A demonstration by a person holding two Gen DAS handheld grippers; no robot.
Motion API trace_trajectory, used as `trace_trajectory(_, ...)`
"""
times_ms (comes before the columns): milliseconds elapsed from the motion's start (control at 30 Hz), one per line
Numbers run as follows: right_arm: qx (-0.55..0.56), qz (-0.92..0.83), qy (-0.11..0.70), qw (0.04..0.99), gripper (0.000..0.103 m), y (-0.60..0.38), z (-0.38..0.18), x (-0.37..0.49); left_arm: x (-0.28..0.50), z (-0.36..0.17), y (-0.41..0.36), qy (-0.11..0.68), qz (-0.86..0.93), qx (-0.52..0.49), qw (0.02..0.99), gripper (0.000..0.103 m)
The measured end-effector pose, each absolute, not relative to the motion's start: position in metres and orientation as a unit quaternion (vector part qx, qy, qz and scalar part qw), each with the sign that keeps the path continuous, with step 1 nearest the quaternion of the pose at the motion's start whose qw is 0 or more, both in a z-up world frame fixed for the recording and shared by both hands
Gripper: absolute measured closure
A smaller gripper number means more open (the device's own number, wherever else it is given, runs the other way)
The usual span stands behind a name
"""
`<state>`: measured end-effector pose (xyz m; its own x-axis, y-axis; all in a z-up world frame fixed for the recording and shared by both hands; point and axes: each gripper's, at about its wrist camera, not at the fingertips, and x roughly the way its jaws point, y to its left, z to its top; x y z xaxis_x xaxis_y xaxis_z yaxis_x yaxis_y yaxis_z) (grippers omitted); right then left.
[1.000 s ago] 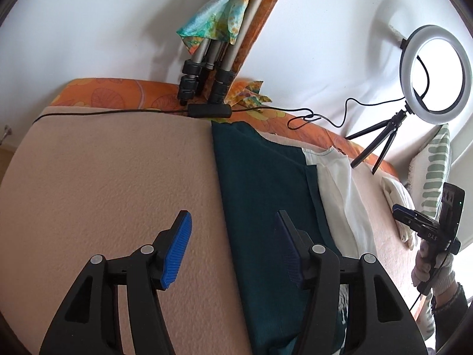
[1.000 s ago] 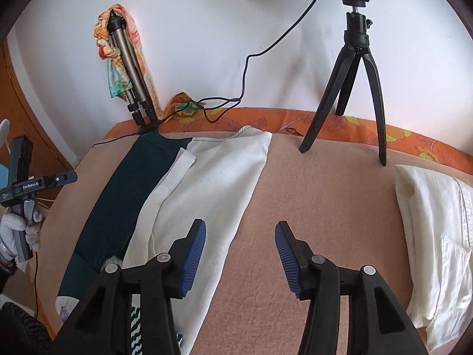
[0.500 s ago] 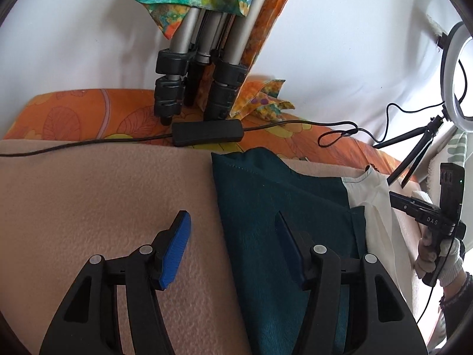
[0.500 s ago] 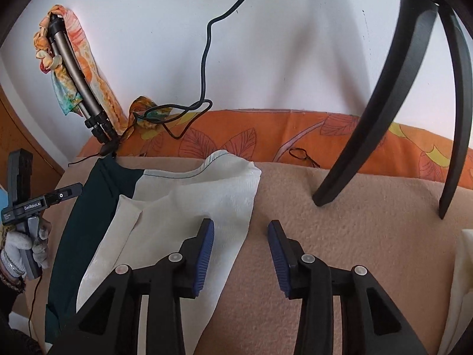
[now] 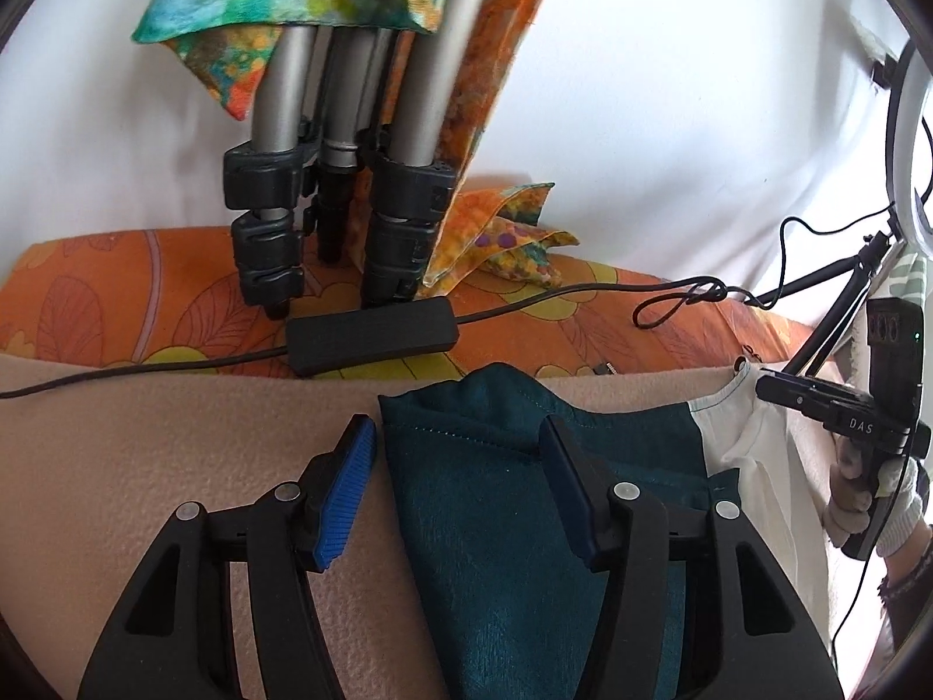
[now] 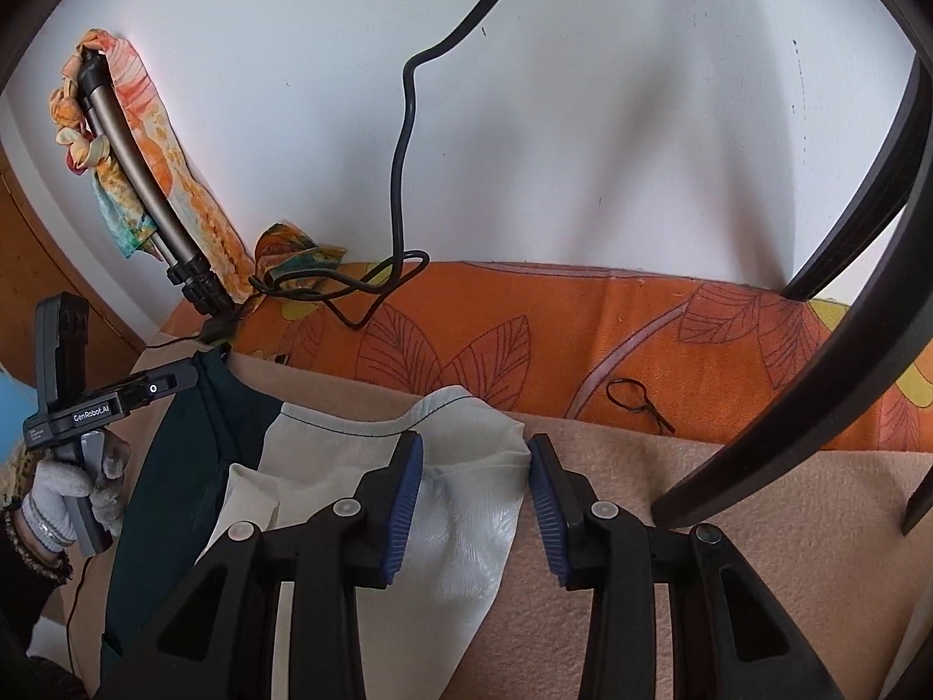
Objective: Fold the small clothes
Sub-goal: 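Grasp the dark green collar end with the left gripper while the right grasps the cream end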
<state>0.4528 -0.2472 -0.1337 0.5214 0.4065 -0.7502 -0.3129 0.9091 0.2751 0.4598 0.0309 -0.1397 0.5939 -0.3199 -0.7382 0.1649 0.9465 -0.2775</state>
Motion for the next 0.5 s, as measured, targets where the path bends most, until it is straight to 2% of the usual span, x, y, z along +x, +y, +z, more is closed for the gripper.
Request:
trace_trajectory(67, 0.041, 0.208, 0.448, 0.869, 0.085, -0.240, -0.136, 0.454, 0.461, -0.140, 0.024, 0.432, -0.130, -0.074, 0.889, 0.071)
trace_trajectory(100, 0.036, 0.207, 0.447, 0.870, 0.089, -0.239, -0.136, 0.453, 0.462, -0.141, 0.024, 0.434, -0.132, -0.076, 0.888, 0.091)
trace_trajectory(133, 0.034, 0.207, 0.447, 0.870, 0.095, -0.237, -0.135, 0.453, 0.463, -0.142, 0.025, 0.437, -0.138, -0.085, 0.885, 0.096)
trace_trajectory(233, 0.034, 0.210, 0.443, 0.871, 0.100, -0.234, -0.132, 0.454, 0.463, -0.141, 0.026, 0.435, -0.143, -0.095, 0.884, 0.100)
trace_trajectory(500, 0.028, 0.225, 0.416, 0.881, 0.101, -0.231, -0.096, 0.435, 0.440, -0.116, 0.022, 0.410, -0.166, -0.099, 0.891, 0.100)
